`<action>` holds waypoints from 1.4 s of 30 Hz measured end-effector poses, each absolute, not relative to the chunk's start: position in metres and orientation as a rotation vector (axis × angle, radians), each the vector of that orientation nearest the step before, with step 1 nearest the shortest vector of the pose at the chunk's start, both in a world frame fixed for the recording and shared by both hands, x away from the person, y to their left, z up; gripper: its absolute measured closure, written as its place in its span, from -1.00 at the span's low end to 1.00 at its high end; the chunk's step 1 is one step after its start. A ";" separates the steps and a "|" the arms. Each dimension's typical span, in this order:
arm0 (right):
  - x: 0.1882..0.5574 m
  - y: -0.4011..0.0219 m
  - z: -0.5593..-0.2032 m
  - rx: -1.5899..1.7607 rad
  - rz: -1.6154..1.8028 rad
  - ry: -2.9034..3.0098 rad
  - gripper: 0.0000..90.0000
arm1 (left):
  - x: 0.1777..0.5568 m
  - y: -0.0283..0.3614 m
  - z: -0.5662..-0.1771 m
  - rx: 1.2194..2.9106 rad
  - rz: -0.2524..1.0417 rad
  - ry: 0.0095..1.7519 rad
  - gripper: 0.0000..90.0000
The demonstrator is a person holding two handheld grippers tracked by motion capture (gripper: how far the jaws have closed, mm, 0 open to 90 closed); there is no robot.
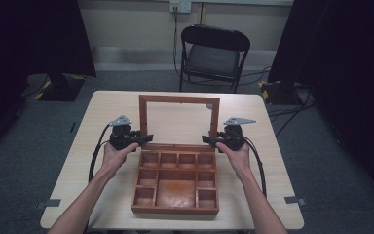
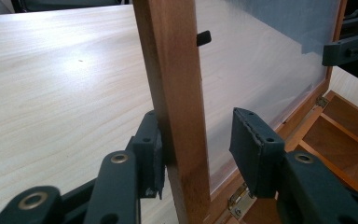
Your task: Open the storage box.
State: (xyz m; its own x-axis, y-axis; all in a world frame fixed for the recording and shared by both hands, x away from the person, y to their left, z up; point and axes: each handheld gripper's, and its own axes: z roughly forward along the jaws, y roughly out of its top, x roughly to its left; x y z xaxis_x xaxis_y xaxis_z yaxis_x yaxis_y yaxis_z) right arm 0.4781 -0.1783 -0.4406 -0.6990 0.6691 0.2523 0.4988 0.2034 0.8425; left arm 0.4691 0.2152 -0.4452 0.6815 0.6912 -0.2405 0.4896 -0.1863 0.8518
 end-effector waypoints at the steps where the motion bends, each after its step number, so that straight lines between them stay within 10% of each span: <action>1: 0.478 -0.178 -0.441 1.131 1.507 2.299 0.14 | 0.469 0.215 -0.446 1.839 0.237 0.933 0.23; 42: 0.491 -0.170 -0.462 1.230 1.458 2.299 -0.32 | 0.479 0.207 -0.465 1.899 0.180 0.997 -0.25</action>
